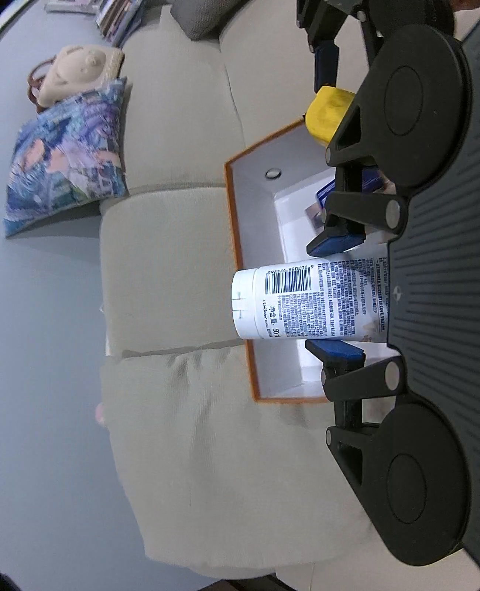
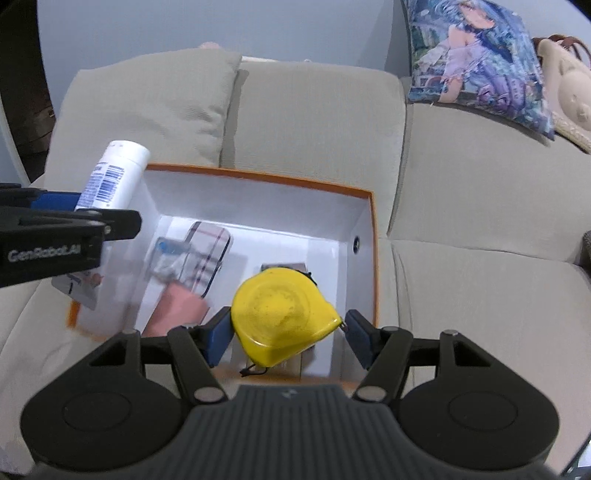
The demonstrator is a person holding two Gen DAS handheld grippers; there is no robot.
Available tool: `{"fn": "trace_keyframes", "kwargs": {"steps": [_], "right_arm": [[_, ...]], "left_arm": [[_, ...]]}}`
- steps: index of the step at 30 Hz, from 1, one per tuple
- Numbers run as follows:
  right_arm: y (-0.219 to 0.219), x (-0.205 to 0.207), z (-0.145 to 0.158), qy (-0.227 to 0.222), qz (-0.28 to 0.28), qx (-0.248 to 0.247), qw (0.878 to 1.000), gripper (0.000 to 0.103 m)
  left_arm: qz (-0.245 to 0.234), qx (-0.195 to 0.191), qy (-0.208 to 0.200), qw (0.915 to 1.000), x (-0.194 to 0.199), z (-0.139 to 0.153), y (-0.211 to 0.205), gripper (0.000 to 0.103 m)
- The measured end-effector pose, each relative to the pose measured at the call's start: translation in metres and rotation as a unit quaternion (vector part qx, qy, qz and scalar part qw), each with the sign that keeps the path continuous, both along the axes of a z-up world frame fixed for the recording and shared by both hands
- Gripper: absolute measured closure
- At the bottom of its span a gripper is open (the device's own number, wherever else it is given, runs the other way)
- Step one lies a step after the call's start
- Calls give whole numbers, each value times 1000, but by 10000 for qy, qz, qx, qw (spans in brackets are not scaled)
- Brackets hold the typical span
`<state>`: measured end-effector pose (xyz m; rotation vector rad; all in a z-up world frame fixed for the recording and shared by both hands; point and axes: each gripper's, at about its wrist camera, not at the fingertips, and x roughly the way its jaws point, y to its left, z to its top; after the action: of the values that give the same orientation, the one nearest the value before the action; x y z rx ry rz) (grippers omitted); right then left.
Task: Organize rigid objects
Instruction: 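Lift and carry the white tube and tape measure over the orange box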
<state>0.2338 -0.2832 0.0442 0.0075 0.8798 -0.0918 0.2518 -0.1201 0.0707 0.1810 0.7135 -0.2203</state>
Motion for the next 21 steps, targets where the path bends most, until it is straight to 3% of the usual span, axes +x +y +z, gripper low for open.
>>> {"fn": "trace_keyframes", "kwargs": {"steps": [9, 21], "right_arm": [[-10, 61, -46, 302, 40, 99, 9995, 37], [-15, 80, -88, 607, 141, 51, 9980, 37]], "left_arm": [[-81, 97, 303, 9995, 57, -44, -28, 49], [-134, 115, 629, 9979, 84, -78, -46, 49]]}}
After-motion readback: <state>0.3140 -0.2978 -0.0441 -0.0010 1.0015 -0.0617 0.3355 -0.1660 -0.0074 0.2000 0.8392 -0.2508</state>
